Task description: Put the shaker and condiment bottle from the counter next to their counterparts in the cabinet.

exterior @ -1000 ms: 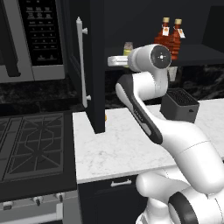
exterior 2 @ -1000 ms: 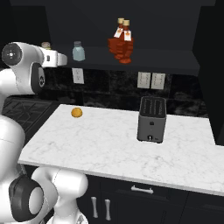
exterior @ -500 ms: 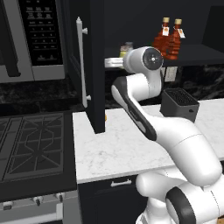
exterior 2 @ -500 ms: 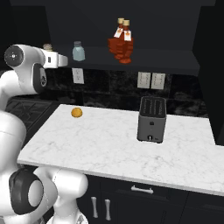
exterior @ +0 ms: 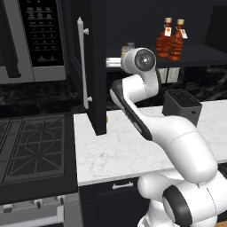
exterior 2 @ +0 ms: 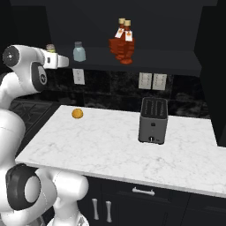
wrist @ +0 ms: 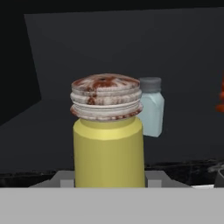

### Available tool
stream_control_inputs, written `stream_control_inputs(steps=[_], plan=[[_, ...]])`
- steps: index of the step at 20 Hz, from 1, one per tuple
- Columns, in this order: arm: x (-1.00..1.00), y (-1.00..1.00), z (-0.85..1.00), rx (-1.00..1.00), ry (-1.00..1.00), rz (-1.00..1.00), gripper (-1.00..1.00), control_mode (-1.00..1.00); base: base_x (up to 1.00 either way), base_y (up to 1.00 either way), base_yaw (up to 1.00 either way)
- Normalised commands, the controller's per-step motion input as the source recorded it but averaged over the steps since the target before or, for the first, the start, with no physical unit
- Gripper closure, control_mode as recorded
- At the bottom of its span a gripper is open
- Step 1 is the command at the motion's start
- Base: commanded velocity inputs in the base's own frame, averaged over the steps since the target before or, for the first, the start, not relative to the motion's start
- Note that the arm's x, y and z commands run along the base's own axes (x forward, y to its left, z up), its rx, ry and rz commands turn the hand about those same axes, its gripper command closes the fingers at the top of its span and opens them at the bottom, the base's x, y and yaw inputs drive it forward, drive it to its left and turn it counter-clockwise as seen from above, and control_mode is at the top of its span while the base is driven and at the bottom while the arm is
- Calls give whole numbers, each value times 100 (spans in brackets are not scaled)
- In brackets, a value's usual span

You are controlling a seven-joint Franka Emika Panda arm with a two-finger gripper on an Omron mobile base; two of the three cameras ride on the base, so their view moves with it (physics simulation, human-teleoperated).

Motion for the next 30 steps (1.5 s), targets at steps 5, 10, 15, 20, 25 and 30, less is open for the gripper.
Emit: stream_control_inputs(steps=[5,10,15,20,25,30], plan=[[17,0,-3,0,0,-1,100,-100,0,0,0],[17,-2,-1,0,0,0,100,-100,0,0,0],[10,-1,-3,0,0,0,100,-100,0,0,0],[11,-1,-5,0,0,0,100,-100,0,0,0],[21,-3,-2,0,0,0,100,-100,0,0,0],[30,-5,0,0,-1,0,100,-100,0,0,0]])
